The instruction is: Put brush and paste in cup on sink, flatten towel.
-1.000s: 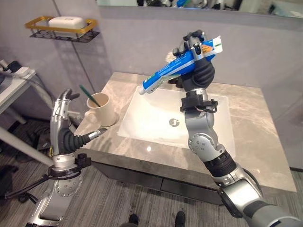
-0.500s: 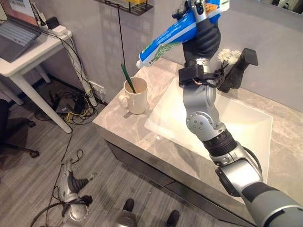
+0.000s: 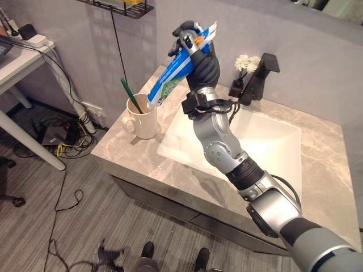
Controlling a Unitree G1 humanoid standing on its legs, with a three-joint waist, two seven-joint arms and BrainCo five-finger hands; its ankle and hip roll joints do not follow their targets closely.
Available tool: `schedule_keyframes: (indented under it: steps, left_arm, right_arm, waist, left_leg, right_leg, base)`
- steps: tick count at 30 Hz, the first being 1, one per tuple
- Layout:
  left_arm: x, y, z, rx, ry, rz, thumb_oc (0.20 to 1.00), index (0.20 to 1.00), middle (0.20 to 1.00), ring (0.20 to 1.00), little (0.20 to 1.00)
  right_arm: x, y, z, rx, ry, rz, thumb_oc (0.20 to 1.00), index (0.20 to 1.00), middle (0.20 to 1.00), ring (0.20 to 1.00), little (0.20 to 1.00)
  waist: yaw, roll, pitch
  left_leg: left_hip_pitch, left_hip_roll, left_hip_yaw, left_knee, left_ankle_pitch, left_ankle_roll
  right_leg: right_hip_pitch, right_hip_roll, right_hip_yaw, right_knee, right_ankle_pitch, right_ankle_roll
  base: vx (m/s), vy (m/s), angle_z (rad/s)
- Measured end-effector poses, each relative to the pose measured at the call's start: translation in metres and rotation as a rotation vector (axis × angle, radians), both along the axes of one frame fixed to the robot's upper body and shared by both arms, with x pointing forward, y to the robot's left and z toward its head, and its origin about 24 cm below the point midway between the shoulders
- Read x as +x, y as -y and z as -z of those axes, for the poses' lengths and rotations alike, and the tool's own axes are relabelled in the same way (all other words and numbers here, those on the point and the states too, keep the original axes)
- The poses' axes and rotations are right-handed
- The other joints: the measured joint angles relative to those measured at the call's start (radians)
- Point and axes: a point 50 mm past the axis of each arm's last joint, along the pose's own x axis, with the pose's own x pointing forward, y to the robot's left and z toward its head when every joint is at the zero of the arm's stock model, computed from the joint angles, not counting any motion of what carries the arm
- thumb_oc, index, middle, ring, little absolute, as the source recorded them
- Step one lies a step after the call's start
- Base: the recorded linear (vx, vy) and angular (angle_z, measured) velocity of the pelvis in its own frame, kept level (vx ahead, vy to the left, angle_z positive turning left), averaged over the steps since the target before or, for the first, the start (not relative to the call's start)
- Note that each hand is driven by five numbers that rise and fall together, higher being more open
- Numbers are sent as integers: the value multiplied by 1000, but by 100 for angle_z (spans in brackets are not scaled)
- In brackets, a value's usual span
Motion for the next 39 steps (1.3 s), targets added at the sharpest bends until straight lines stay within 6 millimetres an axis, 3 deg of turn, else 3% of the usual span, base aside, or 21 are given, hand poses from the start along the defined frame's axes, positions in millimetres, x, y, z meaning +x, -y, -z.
schedule_keyframes:
  steps: [1, 2, 7, 9, 19, 27, 39]
  left_arm:
    - [-12, 6, 3, -32, -38, -9, 1000, 1000, 1000, 1000, 1000]
    - [-12, 6, 3, -54, -10, -2, 1000, 1000, 1000, 1000, 1000]
    - [32, 5, -8, -90, 207, 44, 1000, 1000, 1000, 1000, 1000]
    - [39, 6, -9, -95, 237, 41, 1000, 1000, 1000, 1000, 1000]
    - [17, 3, -4, -98, 157, 42, 1000, 1000, 1000, 1000, 1000]
    - [20, 5, -4, -104, 164, 56, 1000, 1000, 1000, 1000, 1000]
    - [32, 8, -6, -101, 192, 84, 1000, 1000, 1000, 1000, 1000]
  right_arm:
    - [0, -4, 0, 0, -7, -9, 200, 200, 200, 200, 200]
    - [1, -8, 0, -2, -16, -16, 200, 200, 200, 200, 200]
    - [-1, -10, -1, -2, -9, -26, 200, 200, 200, 200, 200]
    - [-1, -11, -1, -1, -8, -28, 200, 200, 200, 200, 200]
    - [-1, -11, -1, -5, -11, -28, 200, 200, 200, 200, 200]
    - [4, -10, 0, -24, -23, -1, 200, 200, 200, 200, 200]
    - [4, -11, -14, -34, 16, 23, 200, 200, 200, 200, 200]
  waist:
    - [0, 2, -4]
    - [2, 7, -15]
    - [9, 11, -47]
    - [6, 9, -50]
    - [13, 0, -57]
    - [22, -8, -62]
    - [33, -7, -57]
  left_leg:
    - [4, -1, 12, 0, -2, 3]
    - [5, 0, 14, 0, -3, 4]
    - [0, -1, 17, 0, -3, 5]
    - [1, 0, 19, 0, -4, 6]
    - [0, -1, 15, 0, -4, 7]
    - [-18, -1, 11, 0, -4, 6]
    - [-52, -7, -19, 0, -2, 8]
  right_leg:
    - [-2, 0, 13, 0, 2, 0]
    - [-2, 1, 16, 0, 3, 0]
    - [-4, 0, 21, 0, 5, 0]
    - [-4, 1, 23, 0, 5, 0]
    - [-8, 1, 20, 0, 5, 0]
    - [-18, 1, 14, 0, 5, 0]
    - [-40, -6, -19, 0, 0, 4]
  base:
    - [13, 23, -17]
    - [-9, 19, -13]
    - [-4, -3, -2]
    - [1, 2, -2]
    - [0, 0, 0]
    - [0, 0, 0]
    - [12, 27, 8]
